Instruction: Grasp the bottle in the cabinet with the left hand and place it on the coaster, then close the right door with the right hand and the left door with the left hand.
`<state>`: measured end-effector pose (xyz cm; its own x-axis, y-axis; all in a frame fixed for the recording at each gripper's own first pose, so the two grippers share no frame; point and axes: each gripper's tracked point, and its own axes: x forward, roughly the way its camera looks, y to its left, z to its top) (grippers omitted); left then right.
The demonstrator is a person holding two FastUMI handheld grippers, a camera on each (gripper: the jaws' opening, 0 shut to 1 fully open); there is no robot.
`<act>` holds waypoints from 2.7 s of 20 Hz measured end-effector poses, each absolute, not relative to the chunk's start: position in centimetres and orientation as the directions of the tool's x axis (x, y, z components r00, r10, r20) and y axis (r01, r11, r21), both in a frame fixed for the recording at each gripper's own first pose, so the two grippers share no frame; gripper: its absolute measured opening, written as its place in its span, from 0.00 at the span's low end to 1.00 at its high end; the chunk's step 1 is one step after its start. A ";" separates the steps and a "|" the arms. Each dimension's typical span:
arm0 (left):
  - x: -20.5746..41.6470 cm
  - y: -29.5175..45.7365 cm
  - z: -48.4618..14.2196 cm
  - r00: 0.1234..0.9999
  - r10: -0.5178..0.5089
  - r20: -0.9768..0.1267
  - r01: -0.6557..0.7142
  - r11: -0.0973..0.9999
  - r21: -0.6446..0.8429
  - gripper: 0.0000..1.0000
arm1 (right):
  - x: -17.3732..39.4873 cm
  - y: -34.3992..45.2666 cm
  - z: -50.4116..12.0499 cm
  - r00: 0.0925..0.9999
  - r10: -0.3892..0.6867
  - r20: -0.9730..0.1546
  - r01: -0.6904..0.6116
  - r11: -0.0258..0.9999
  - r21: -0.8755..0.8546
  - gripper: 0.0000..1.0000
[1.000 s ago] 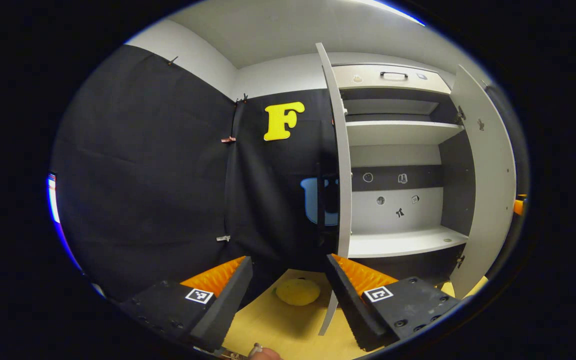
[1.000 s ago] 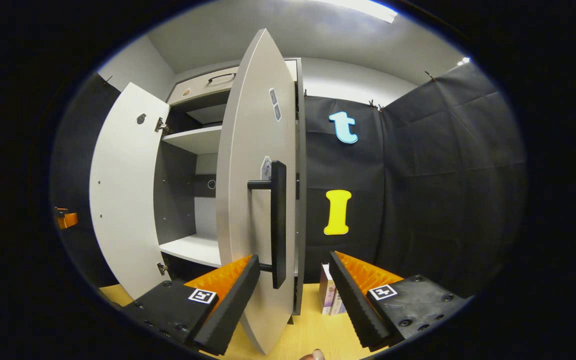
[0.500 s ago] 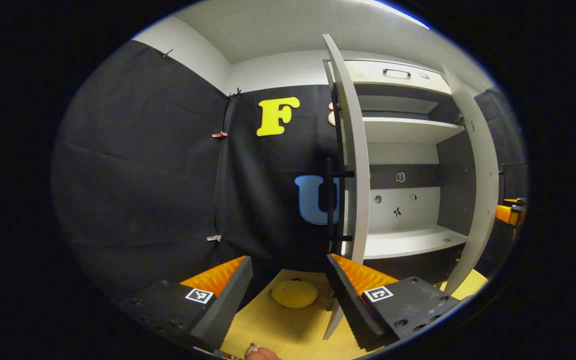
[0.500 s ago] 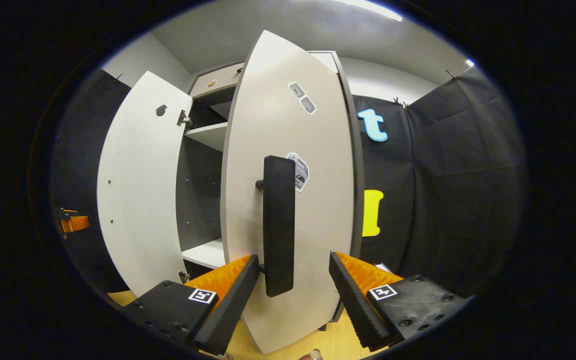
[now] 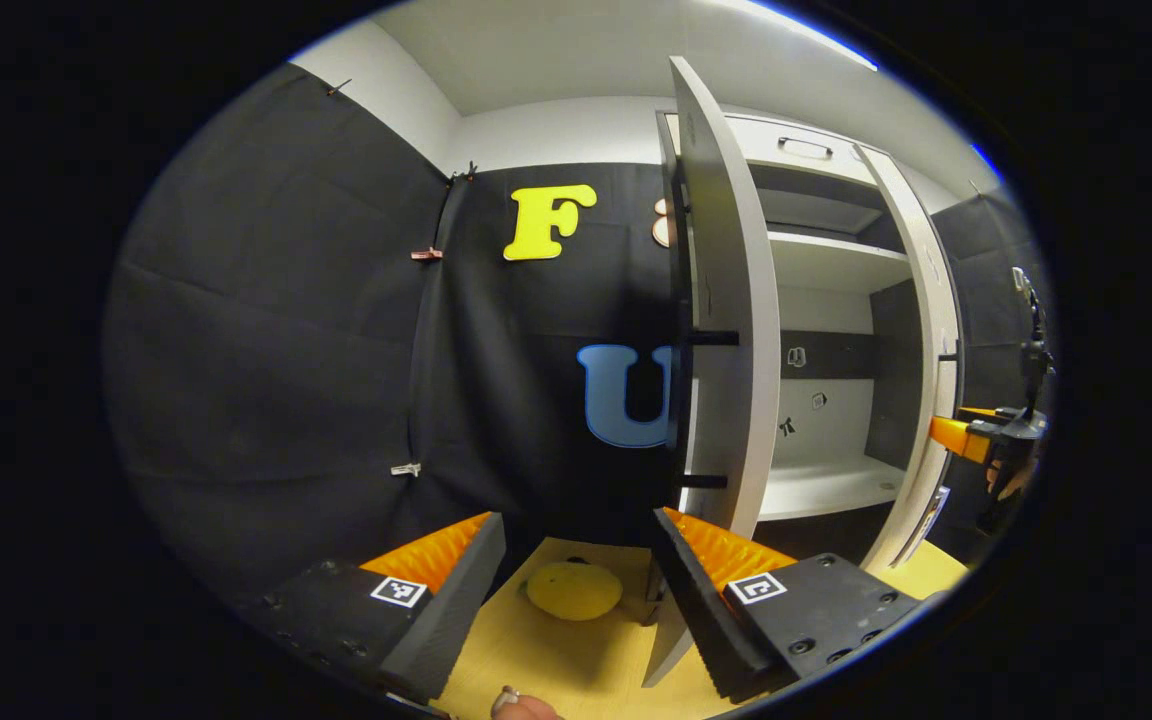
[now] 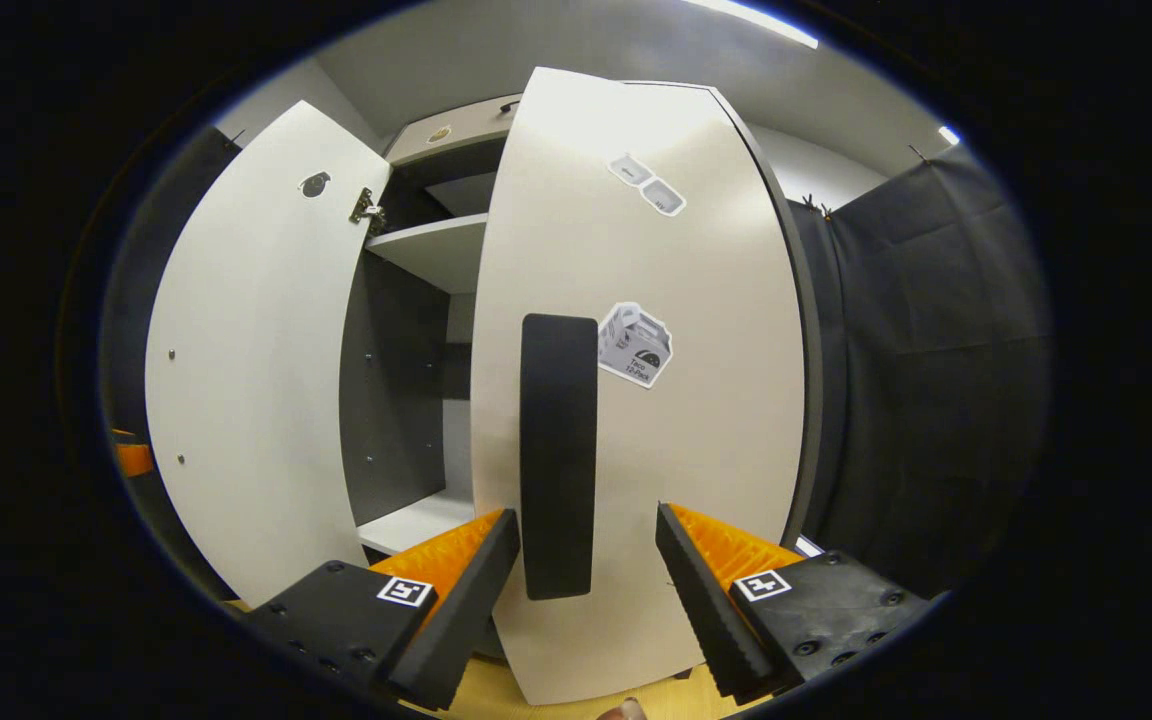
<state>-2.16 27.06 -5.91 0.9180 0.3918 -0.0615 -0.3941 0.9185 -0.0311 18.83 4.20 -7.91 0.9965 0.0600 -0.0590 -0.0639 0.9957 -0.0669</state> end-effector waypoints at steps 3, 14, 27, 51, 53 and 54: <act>-1.9 26.8 -5.8 0.934 0.354 -0.053 -0.356 0.934 -0.034 0.93 | 20.3 4.7 -8.1 0.999 0.007 -0.040 -0.011 0.993 -0.117 0.93; 1.7 25.6 -5.0 0.974 0.224 -0.026 -0.224 0.975 -0.002 0.92 | 17.7 4.4 -7.5 0.998 -0.035 -0.048 0.030 0.993 -0.116 0.97; 3.2 21.4 -5.1 0.991 0.135 -0.020 -0.135 0.990 -0.026 0.90 | 13.3 0.8 -6.3 0.994 -0.059 -0.087 0.048 0.991 -0.123 0.97; 6.3 10.5 -4.5 1.000 0.014 0.010 -0.014 1.000 -0.026 0.91 | 10.2 -2.1 -3.5 0.999 -0.006 -0.054 0.002 0.997 -0.076 0.97; 5.6 10.7 -4.5 1.000 0.025 0.007 -0.025 0.999 -0.024 0.91 | 9.8 -1.4 -3.5 0.998 0.014 -0.059 -0.019 0.997 -0.070 0.97; 5.2 10.7 -4.5 1.000 0.028 0.007 -0.027 0.999 -0.019 0.91 | 9.6 -1.1 -3.5 0.998 0.020 -0.061 -0.024 0.997 -0.069 0.97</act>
<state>5.23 10.67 -4.47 0.9996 0.0275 0.0071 -0.0274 0.9994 -0.0188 9.57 -1.09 -3.46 0.9979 0.0202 -0.0614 -0.0244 0.9973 -0.0687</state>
